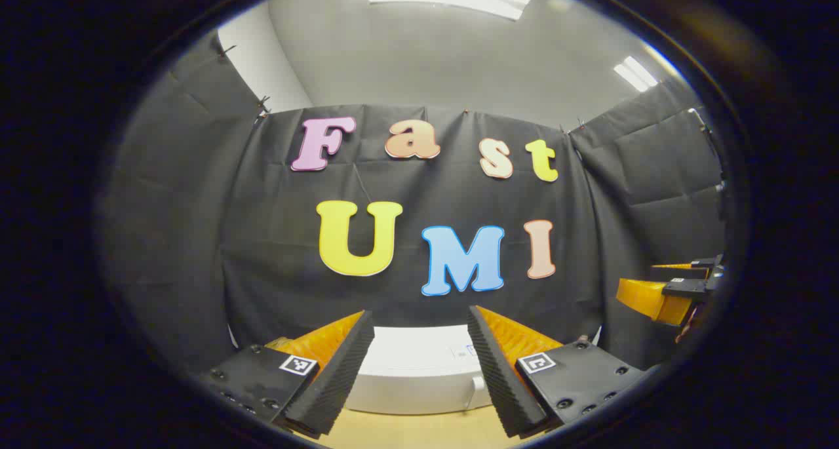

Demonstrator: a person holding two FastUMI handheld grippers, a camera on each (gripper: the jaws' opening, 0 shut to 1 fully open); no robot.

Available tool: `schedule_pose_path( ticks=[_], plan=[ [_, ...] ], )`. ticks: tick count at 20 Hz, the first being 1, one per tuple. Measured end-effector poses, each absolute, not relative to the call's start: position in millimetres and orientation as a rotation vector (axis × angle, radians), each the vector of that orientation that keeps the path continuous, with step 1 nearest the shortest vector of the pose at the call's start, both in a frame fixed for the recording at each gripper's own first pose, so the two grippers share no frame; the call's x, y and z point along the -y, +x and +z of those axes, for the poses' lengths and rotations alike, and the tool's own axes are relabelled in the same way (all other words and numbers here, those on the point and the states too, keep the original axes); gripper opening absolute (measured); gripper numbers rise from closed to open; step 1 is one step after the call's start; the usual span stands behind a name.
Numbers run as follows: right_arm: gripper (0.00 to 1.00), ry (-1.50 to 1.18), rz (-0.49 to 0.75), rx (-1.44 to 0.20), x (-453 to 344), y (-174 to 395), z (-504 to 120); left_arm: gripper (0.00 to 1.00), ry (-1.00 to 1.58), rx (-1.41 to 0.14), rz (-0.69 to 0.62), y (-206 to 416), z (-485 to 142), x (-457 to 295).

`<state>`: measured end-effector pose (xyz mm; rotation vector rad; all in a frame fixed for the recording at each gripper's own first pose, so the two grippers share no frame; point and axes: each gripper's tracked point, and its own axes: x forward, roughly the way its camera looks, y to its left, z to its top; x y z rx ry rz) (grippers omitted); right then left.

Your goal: Open the microwave oven with the left hand, put the food in, and close the microwave oven.

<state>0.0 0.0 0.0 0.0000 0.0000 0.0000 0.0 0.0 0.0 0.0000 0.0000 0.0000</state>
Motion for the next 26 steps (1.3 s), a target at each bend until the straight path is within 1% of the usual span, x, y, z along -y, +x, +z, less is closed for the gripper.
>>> schedule_pose_path(
  ticks=[4,7,9,10,15,16,17,21,22,23,26],
  plan=[
    [0.99,-0.007,0.023,0.006,7.3,11.9,-0.9,0.99,0.003,0.048,0.035,3.0,12.7,9.2],
    [0.99,-0.014,0.039,0.002,12.6,17.0,-1.9,0.93,0.022,0.063,0.043,9.5,13.5,18.7],
    [0.99,-0.003,0.042,0.001,16.7,17.7,-2.1,0.95,0.03,0.052,0.029,12.8,8.3,26.3],
    [0.99,0.003,0.042,0.003,18.4,18.3,-1.3,0.93,0.031,0.051,0.025,12.8,7.5,28.8],
    [0.99,0.001,0.025,0.0,26.1,17.1,-6.0,0.93,0.017,0.047,0.009,10.6,3.8,35.5],
    [0.99,0.001,0.022,-0.003,27.9,16.9,-6.8,0.98,0.017,0.04,0.002,10.6,0.7,38.2],
    [0.99,0.005,0.017,-0.005,29.2,15.6,-8.3,0.93,0.018,0.036,-0.005,11.1,-2.3,40.8],
    [0.99,0.019,0.006,-0.022,35.5,18.5,-15.1,0.93,0.017,0.023,-0.032,18.0,-19.5,53.1],
    [0.96,0.018,0.004,-0.026,37.6,20.1,-16.3,0.94,0.013,0.015,-0.042,20.9,-26.2,58.1],
    [0.99,0.015,0.002,-0.028,40.1,20.4,-17.6,0.94,0.008,0.005,-0.053,23.4,-35.8,62.7],
    [0.99,0.004,-0.005,-0.036,48.7,23.6,-21.8,0.96,-0.002,-0.024,-0.073,32.9,-63.4,76.9]
  ],
)
